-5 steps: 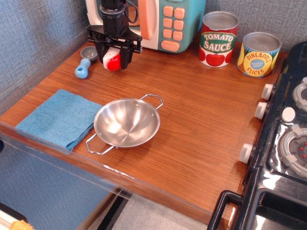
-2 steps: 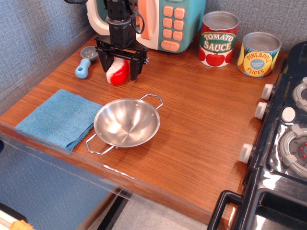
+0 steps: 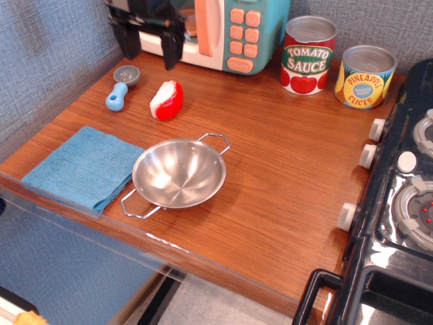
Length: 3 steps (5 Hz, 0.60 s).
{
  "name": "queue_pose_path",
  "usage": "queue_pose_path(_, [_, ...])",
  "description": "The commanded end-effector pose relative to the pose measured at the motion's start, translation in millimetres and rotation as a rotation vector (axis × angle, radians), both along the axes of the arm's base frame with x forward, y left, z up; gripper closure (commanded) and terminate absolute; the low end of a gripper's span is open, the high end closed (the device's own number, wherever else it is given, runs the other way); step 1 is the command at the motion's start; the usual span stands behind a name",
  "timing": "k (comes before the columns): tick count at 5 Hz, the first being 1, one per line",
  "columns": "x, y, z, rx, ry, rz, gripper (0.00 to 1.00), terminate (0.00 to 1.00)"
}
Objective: Place the sushi behind the blue towel
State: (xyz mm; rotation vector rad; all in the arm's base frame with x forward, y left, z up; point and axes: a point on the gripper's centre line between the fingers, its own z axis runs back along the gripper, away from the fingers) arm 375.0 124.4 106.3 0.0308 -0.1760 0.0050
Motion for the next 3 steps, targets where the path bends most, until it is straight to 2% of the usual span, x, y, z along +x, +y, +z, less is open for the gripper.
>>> queue_pose_path(1, [-21.7, 1.2, 36.6, 0.027, -0.042, -0.042, 0.0, 0.0])
queue_pose_path(2, [-21.7, 1.2, 36.6, 0.027, -0.042, -0.042, 0.0, 0.0])
queue_pose_path(3, [-21.7, 1.2, 36.6, 0.027, -0.042, -0.042, 0.0, 1.0])
